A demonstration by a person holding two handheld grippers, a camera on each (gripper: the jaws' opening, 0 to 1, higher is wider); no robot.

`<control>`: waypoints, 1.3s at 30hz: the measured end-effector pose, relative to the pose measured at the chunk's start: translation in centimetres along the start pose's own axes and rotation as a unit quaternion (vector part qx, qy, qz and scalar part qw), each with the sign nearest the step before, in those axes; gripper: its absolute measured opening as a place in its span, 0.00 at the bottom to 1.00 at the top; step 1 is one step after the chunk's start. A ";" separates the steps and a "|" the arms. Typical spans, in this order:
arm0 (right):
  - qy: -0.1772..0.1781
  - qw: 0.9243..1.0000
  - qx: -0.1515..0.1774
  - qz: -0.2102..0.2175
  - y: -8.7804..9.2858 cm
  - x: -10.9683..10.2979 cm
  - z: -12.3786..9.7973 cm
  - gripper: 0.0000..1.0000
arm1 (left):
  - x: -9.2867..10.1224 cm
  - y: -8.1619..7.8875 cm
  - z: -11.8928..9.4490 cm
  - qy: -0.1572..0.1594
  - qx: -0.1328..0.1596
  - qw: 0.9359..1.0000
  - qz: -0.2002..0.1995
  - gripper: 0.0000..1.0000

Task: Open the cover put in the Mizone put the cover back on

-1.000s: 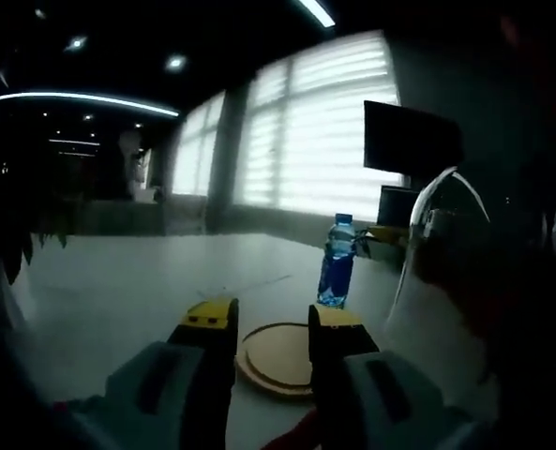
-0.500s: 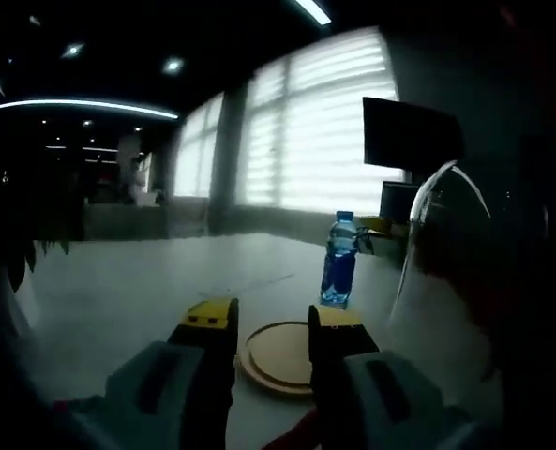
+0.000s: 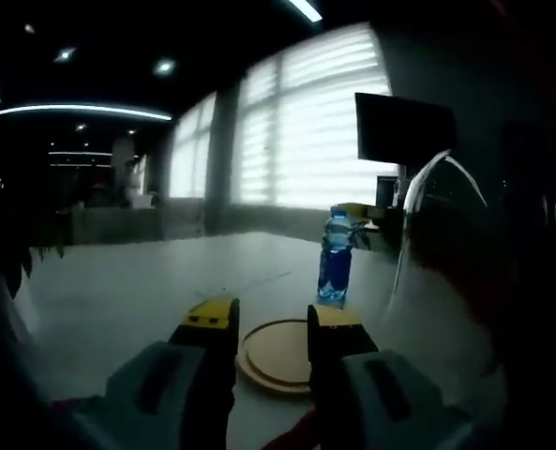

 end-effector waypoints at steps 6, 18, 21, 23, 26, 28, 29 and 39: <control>-0.003 1.000 -0.012 0.006 0.6 0.2 1.2 0.26 | 0.1 0.0 0.0 0.002 0.002 1.000 0.000 0.23; -0.026 0.998 -0.054 0.009 1.4 0.6 2.5 0.25 | 0.2 0.1 0.2 0.002 -0.001 1.000 -0.004 0.23; -0.022 0.998 -0.051 0.007 1.5 0.6 2.5 0.25 | -0.1 0.2 0.3 -0.002 -0.003 1.000 -0.011 0.24; -0.022 0.998 -0.055 0.002 1.6 0.6 2.4 0.25 | -0.3 0.2 0.2 0.000 -0.002 1.000 -0.029 0.24; -0.024 0.998 -0.058 0.003 1.9 0.6 2.3 0.25 | -0.4 0.3 0.2 -0.001 -0.003 1.000 -0.028 0.24; -0.025 0.998 -0.055 0.006 1.9 0.6 2.2 0.25 | -0.5 0.5 0.2 -0.003 -0.007 1.000 -0.018 0.23; -0.024 0.998 -0.054 0.009 1.9 0.6 2.2 0.25 | -0.5 0.5 0.2 -0.004 -0.008 1.000 -0.014 0.23; -0.015 0.998 -0.057 0.003 1.9 0.4 2.3 0.24 | -0.1 0.9 0.2 -0.002 -0.018 1.000 0.005 0.23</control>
Point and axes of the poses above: the point that each gripper's makers call its tool centre point, and the gripper's own axes: z roughly forward along the fingers, x roughly to its right, y roughly out of its underside, the point moved 3 cm from there along -z, roughly backward along the fingers, and after that the axes turned 6 degrees about -y, right-handed, at the moved point
